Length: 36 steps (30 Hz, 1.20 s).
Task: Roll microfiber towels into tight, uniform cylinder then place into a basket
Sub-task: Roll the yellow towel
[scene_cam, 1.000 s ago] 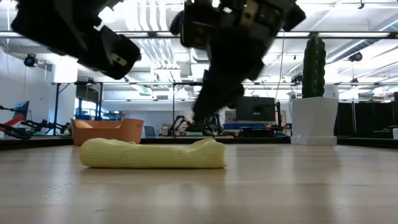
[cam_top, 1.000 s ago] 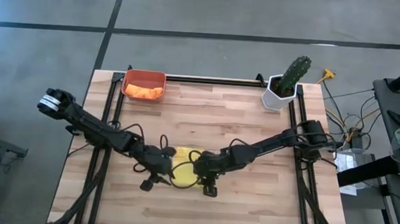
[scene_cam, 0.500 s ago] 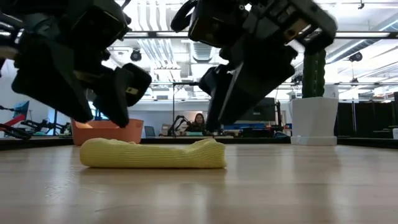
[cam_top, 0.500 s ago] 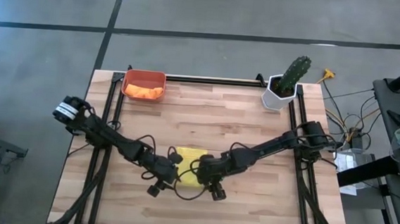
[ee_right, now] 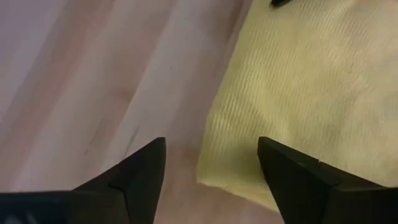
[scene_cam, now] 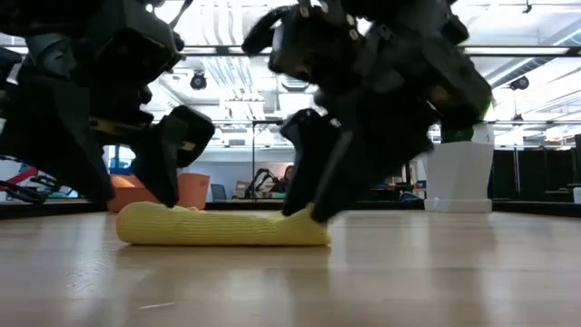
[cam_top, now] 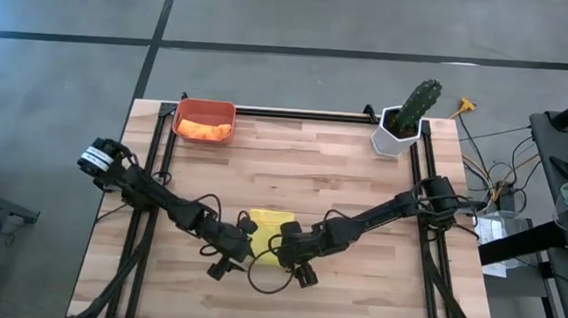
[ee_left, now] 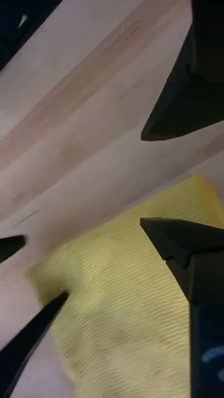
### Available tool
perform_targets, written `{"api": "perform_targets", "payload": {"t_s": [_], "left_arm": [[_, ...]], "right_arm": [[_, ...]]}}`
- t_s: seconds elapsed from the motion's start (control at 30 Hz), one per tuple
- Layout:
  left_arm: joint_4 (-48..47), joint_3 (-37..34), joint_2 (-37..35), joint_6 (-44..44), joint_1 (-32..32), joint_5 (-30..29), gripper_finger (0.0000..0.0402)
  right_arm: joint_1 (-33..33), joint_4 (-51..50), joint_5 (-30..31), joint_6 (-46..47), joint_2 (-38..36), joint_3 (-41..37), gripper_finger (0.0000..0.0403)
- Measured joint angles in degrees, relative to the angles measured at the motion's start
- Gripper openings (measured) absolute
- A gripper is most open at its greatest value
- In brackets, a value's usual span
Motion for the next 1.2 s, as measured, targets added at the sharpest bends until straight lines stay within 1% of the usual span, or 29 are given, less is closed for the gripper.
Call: {"api": "perform_targets", "payload": {"t_s": [0.1,0.23,0.4,0.57,0.73,0.87,1.03,1.1,1.2], "left_arm": [[-0.5,-0.6,0.7,0.0,0.0,-1.9,0.0197],[-0.3,-0.8,1.8,0.0,0.0,-3.3,0.0197],[0.5,-0.7,3.7,-0.3,0.0,-3.4,0.0197],[1.6,-0.2,7.2,-3.9,-0.1,-3.0,0.0196],[3.3,-0.3,8.3,-8.7,-0.2,-2.4,0.0182],[1.1,-0.4,7.2,-13.3,-0.2,-2.2,0.0155],[-1.2,-0.3,6.8,-15.3,-0.2,-2.1,0.0095],[-1.2,-0.3,6.7,-15.7,-0.1,-0.9,0.0068],[-1.3,-0.3,5.9,-19.2,-0.1,0.6,0.0029]], "right_arm": [[0.2,1.4,1.5,0.3,0.9,-0.7,0.0236],[0.2,1.9,1.8,0.6,1.8,-1.6,0.0216],[0.4,2.6,2.3,3.5,2.4,-2.1,0.0195],[0.3,3.4,2.3,6.4,2.5,-2.2,0.0164],[0.3,4.0,2.1,10.0,2.6,-2.5,0.0116],[0.5,4.1,1.2,12.8,2.5,-3.4,0.0069],[0.6,5.1,0.6,15.2,1.8,-4.8,0.0017],[0.6,5.3,0.2,16.1,1.5,-5.1,0.0013],[0.6,5.1,-0.9,17.6,0.8,-5.3,0.0013]]}}
